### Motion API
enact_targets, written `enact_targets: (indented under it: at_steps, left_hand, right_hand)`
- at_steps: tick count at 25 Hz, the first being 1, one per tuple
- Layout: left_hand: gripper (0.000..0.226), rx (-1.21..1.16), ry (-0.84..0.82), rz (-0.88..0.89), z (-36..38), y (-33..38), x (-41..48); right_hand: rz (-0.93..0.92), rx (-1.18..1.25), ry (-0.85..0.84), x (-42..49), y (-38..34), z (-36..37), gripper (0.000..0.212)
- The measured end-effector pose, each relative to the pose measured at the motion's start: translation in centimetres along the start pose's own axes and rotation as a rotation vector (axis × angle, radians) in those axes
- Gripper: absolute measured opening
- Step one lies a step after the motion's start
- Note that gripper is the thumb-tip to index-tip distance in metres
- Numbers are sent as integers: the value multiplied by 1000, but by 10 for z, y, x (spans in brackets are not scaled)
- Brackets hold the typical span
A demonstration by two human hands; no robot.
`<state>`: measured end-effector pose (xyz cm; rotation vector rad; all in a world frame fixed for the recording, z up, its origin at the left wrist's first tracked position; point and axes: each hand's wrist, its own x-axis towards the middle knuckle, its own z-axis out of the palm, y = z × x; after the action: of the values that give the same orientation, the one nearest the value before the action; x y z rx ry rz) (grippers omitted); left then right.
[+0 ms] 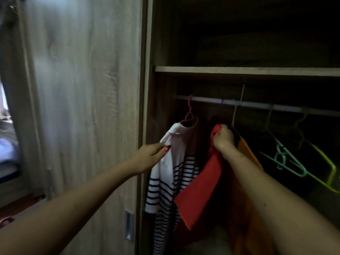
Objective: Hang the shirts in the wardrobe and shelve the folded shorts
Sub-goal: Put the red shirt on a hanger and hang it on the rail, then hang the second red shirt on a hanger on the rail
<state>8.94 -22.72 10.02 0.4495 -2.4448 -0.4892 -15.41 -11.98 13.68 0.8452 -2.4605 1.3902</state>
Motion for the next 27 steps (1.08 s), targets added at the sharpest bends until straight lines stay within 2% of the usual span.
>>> enact_targets:
  at_steps: [2, 4, 6, 8, 10, 13, 17, 22, 24, 27]
  left_hand:
    - [36, -17, -3, -22, -8, -1, -12]
    - [34, -30, 1, -62, -12, -6, -27]
    - [32, -10, 18, -106, -14, -19, -48]
    - [32, -18, 6, -160, -18, -35, -76]
    - [31, -50, 14, -249, -27, -56, -118]
    - [24, -51, 77, -427, -52, -111, -199]
    - [19, 64, 180, -698, -110, -206, -307]
    - [24, 246, 292, -1153, -183, -337, -405]
    - [27, 274, 304, -1242, -193, -380, -421]
    - [31, 265, 272, -1302, -195, -428, -417]
  right_hand:
    - [-26, -95, -8, -8, 7, 5, 43]
    - [-121, -157, 89, -25, 8, 7, 43]
    - [-368, -120, 223, -51, 2, 17, 38]
    - [-605, 39, 223, -83, -11, 37, 30]
    - [-749, 205, 68, -119, -27, 74, 25]
    - [-813, 344, -243, -180, -56, 152, 24]
    - [-825, 385, -570, -253, -106, 258, 22]
    - [-814, 314, -960, -344, -183, 391, 14]
    - [-753, 276, -1040, -376, -204, 436, 17]
    - [-633, 229, -1066, -408, -223, 484, 25]
